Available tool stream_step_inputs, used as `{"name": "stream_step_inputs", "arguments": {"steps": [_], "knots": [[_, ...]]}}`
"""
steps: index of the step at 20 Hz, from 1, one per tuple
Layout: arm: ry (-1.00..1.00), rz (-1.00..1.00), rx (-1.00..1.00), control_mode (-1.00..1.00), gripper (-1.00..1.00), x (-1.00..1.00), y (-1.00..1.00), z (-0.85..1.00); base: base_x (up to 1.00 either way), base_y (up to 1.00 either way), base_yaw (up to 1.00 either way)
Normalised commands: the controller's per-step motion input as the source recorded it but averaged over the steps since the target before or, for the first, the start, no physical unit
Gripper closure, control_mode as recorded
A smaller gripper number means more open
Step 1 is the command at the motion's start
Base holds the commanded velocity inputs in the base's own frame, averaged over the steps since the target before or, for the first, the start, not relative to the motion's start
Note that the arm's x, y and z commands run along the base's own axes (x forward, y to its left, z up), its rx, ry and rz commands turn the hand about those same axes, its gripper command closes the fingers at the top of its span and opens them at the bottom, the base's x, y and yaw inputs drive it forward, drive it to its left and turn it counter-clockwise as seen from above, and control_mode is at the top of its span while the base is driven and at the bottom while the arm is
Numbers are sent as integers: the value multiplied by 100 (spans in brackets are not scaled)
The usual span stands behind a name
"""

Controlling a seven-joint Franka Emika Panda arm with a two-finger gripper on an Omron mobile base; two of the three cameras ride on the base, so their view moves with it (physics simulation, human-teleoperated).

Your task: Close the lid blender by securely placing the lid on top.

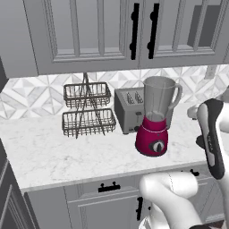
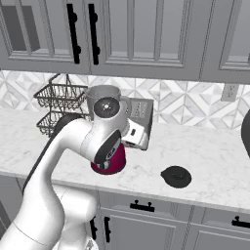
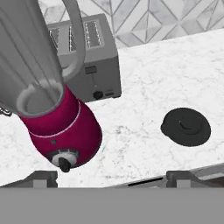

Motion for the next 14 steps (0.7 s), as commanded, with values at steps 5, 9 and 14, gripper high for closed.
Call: {"name": "stream_step_inputs", "arguments": {"steps": [5, 9, 14], "knots": [[0, -11, -3, -100, -100, -8, -68, -24, 0, 0, 0], [1, -8, -4, -100, -100, 2, -61, -24, 0, 0, 0], [6, -9, -3, -100, -100, 16, -60, -42, 0, 0, 0]]}}
